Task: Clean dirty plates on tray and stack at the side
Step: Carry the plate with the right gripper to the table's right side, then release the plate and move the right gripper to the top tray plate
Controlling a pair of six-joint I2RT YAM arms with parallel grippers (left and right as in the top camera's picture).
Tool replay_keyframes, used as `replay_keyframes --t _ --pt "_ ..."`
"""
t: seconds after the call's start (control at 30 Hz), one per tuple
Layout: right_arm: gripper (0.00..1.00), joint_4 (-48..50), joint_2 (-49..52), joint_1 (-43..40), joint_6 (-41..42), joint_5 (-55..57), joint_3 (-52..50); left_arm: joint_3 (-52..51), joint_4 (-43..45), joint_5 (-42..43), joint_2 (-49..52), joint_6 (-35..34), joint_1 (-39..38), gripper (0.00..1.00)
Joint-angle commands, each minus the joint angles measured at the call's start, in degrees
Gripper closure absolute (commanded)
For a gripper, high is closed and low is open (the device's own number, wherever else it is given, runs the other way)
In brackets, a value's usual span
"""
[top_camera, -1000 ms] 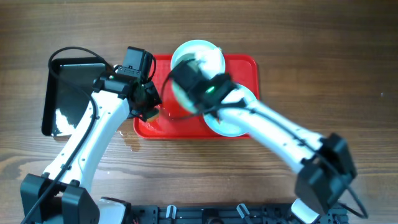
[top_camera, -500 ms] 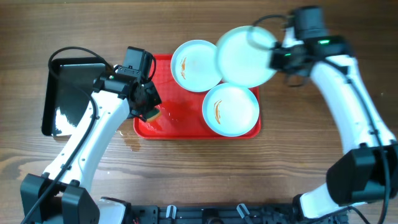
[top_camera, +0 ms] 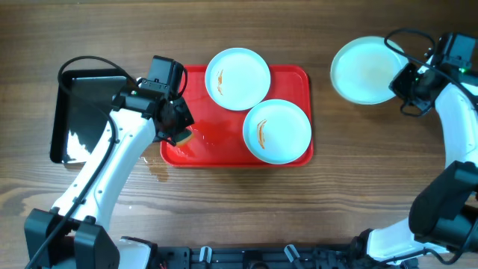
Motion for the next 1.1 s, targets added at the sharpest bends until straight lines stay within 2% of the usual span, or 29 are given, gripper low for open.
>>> replay_keyframes --t 0.0,0.17,0.23,0.3,0.37,0.43,0.5,0.6,0.63,0.67,0.73,0.83,1.07 --pt "0.91 0.31 -0.35 0.31 2.49 2.38 -1.16 -0.2 0.28 0.22 -0.46 -0.33 0.35 0.96" --pt "0.9 0.02 -0.35 0.31 2.43 2.34 -1.16 -0.2 0.37 -0.44 -0.46 -0.33 0.35 0.96" --pt "0.83 0.04 -0.35 0.31 2.43 1.05 -1.16 -0.2 0.39 -0.44 -0.46 -0.33 0.35 0.96" --pt "0.79 0.87 -0.35 0.31 1.01 -5.79 -1.16 -0.2 0.39 -0.42 -0.46 -0.33 0.35 0.96" --pt "0.75 2.86 -0.35 0.74 -3.69 -18.47 -1.16 -0.2 0.74 -0.42 -0.46 -0.33 0.35 0.96" --pt "0.63 5.25 -0.35 2.43 -5.86 -29.29 -1.16 -0.2 1.27 -0.39 -0.46 -0.35 0.35 0.96" --pt "0.47 7.41 -0.35 5.68 -5.99 -32.94 -1.14 -0.2 1.73 -0.39 -0.46 -0.35 0.35 0.96" --pt "0.14 9.53 -0.35 13.18 -6.97 -28.7 -1.14 -0.2 1.81 -0.39 -0.46 -0.35 0.35 0.96" --pt "0.05 9.66 -0.35 16.02 -6.75 -24.92 -1.07 -0.2 1.81 -0.39 -0.46 -0.35 0.35 0.96" --pt "0.02 9.49 -0.33 18.91 -6.21 -20.65 -0.87 -0.2 1.81 -0.39 -0.46 -0.35 0.35 0.96" --pt "0.02 8.35 0.42 24.04 -5.51 -14.43 0.22 -0.2 1.64 -0.39 -0.46 -0.35 0.35 0.96" --pt "0.02 4.07 3.65 28.55 -6.14 -12.5 4.48 -0.2 1.14 -0.39 -0.46 -0.35 0.35 0.96" --pt "0.01 -14.21 20.7 30.93 -10.01 -12.28 26.32 -0.2 0.98 -0.37 -0.46 -0.35 0.35 0.96"
